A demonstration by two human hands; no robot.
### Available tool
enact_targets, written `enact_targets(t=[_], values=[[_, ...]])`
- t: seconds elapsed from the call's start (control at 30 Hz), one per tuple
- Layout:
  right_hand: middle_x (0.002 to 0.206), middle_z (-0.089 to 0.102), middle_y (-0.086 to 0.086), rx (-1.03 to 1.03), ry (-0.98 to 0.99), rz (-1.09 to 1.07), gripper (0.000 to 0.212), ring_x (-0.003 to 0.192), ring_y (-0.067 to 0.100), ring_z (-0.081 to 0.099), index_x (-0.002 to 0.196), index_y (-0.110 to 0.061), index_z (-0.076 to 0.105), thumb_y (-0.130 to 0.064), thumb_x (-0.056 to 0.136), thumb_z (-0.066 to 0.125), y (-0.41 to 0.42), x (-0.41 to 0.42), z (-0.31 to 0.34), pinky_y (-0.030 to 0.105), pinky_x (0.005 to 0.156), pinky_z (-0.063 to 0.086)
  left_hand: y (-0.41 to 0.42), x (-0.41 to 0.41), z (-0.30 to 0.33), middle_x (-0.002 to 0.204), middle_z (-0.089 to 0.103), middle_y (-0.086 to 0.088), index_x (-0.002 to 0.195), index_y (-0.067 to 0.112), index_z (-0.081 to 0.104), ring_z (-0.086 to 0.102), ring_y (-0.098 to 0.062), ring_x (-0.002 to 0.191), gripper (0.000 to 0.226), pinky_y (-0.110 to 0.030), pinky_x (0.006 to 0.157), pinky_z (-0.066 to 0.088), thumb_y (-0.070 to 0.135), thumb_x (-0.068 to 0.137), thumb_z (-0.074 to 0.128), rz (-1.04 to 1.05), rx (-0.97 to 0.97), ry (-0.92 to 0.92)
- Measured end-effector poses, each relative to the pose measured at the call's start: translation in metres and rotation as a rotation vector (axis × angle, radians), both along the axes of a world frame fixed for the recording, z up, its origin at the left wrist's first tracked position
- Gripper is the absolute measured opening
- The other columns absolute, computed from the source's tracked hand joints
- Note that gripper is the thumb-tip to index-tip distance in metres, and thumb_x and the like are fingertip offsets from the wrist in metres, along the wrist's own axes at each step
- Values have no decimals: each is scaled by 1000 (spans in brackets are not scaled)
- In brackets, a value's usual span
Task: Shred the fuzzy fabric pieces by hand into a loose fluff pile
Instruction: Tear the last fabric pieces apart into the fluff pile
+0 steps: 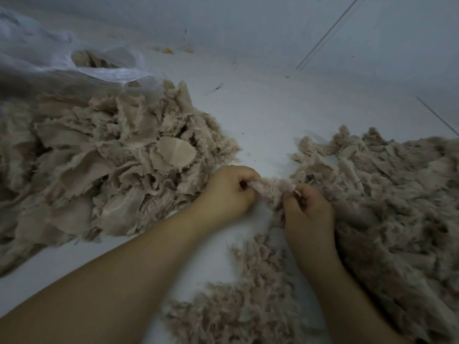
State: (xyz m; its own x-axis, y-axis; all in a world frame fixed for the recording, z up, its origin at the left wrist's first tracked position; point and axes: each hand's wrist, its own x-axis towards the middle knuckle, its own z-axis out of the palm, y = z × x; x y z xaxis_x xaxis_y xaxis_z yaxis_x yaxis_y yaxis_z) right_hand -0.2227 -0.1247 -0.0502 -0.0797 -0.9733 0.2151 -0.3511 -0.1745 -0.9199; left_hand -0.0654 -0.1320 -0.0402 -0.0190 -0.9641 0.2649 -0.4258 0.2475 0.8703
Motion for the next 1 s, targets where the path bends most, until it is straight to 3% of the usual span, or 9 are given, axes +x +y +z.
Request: enact_targets(t=[0.17,0.27,0.37,0.43,0.57,0.67,0.8,0.93,1.0], values=[[50,42,-6,19,-88,-33,28,43,10,37,73,-11,52,-13,101,49,-3,-1,0,26,43,36,5,4,6,70,54,-15,77,-10,59,48,-12,53,10,-15,47,35,-9,87,57,53,174,419],[50,40,-10,26,-159,-81,23,45,10,40,79,-11,52,-12,102,46,-7,-1,-2,26,46,43,3,13,3,69,55,-15,67,7,61,44,-16,43,12,-16,41,22,7,77,55,165,227,616],[63,57,-15,42,-199,-104,14,44,4,49,96,-14,58,-13,103,46,-9,-1,-3,20,44,43,0,19,1,62,55,-17,66,10,55,47,-18,40,4,-16,41,21,11,67,58,208,216,606],[89,65,-5,77,-235,-129,20,50,5,59,117,-17,57,-10,102,47,-9,-1,-3,18,44,44,0,21,-2,59,57,-14,65,16,53,52,-17,39,19,-17,38,29,2,72,65,185,188,607],[91,64,-32,34,-241,-116,45,58,12,67,129,-26,49,1,93,49,-3,4,0,16,47,47,4,19,2,56,57,-8,79,15,62,54,-14,37,21,-17,36,40,-3,87,66,148,116,569],[84,68,-29,-28,-200,-39,37,55,8,63,118,-29,60,-5,90,62,1,4,1,20,51,51,7,13,7,53,59,-8,71,7,62,53,-13,38,20,-19,38,43,2,91,63,154,73,527],[101,71,-17,-26,-139,171,27,73,10,70,107,-36,67,-38,81,74,8,6,8,25,57,55,11,7,17,54,59,-15,73,1,62,52,-20,39,20,-22,39,45,5,93,62,84,122,513],[61,63,4,-60,-86,243,23,54,16,56,75,-9,67,-26,89,68,7,7,10,34,48,47,16,0,21,54,58,-17,74,0,61,51,-22,40,24,-23,41,44,9,96,58,-53,264,553],[50,51,7,-58,-72,204,31,48,12,44,65,-4,62,-16,93,67,4,4,7,27,46,38,16,-2,19,51,55,-14,75,0,59,47,-20,37,27,-23,39,42,12,98,54,-15,294,615]])
